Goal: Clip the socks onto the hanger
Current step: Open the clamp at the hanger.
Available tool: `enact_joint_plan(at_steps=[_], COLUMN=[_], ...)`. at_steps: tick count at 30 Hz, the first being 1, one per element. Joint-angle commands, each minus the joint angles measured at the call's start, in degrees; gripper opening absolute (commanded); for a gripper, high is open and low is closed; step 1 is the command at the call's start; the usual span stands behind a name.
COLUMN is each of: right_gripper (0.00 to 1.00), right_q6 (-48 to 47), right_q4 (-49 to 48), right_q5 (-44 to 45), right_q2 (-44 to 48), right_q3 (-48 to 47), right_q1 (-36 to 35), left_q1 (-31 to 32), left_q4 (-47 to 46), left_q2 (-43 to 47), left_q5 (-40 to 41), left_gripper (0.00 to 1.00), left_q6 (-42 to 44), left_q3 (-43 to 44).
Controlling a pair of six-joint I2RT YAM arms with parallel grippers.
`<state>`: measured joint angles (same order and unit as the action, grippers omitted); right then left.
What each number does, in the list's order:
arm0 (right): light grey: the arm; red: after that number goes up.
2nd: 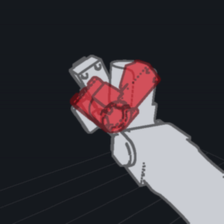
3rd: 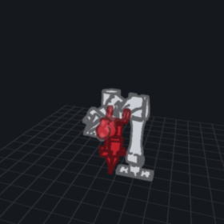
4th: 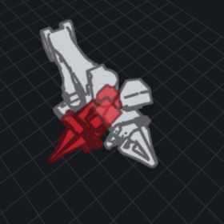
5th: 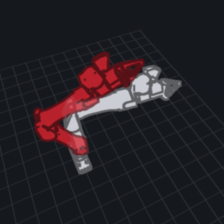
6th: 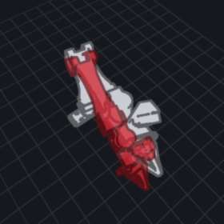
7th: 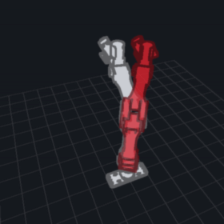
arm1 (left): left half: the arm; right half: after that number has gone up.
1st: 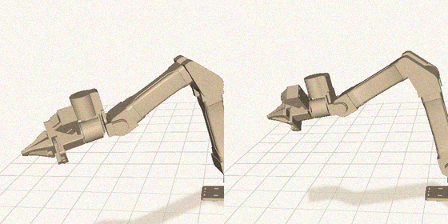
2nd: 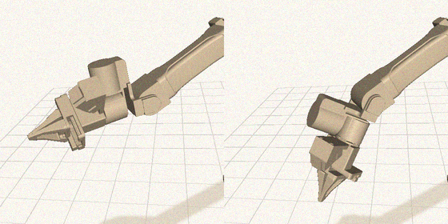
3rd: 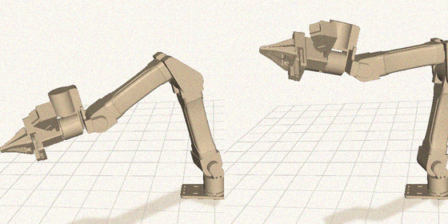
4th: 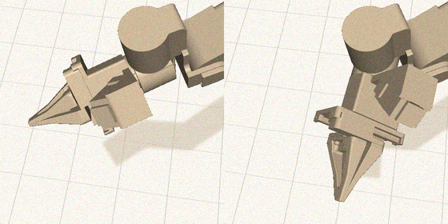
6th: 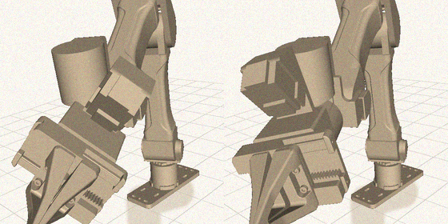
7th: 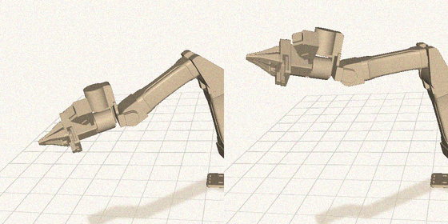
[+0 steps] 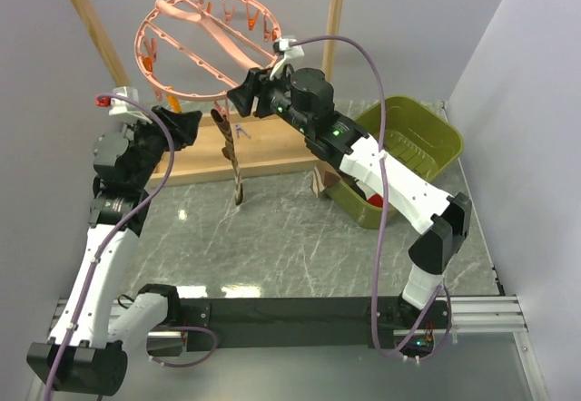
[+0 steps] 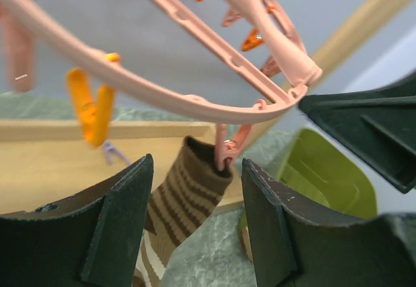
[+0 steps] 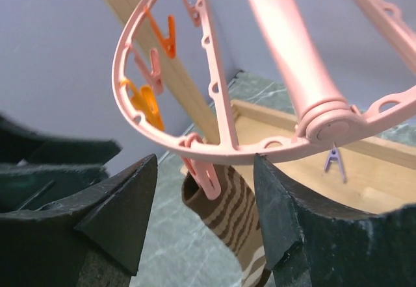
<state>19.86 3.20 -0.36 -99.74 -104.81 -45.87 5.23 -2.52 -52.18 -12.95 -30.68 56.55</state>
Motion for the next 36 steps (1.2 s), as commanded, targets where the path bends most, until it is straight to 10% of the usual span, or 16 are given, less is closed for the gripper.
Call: enact_joint_plan(at_steps=[1, 7, 13, 36], right_gripper=[0.66, 0.60, 0.51, 0.51], right_q6=[1.0, 0.3, 0.6, -1.6], right_q4=[-1.8, 0.7, 0.5, 0.8], right_q5=[5.4, 7.2, 5.0, 0.5], right_q2=[-2.0, -4.9, -6.0, -7.6], right_q3=[-6.1, -11.5, -12.2, -14.2], right_q1=[0.2, 1.2, 3.9, 6.5], left_q1=[0.0, -4.2, -14.6, -15.7], left_q4=[10.1, 13.1, 6.5, -19.8], left_q2=[1.8, 0.7, -1.5, -7.9], left_q5=[9.8, 10.0, -6.0, -26.2], left_gripper=[0.62, 0.61, 0.58, 0.61], left_q6=[-1.2, -0.3, 0.0, 1.2], left_q3=[5.1, 6.0, 4.6, -2.0])
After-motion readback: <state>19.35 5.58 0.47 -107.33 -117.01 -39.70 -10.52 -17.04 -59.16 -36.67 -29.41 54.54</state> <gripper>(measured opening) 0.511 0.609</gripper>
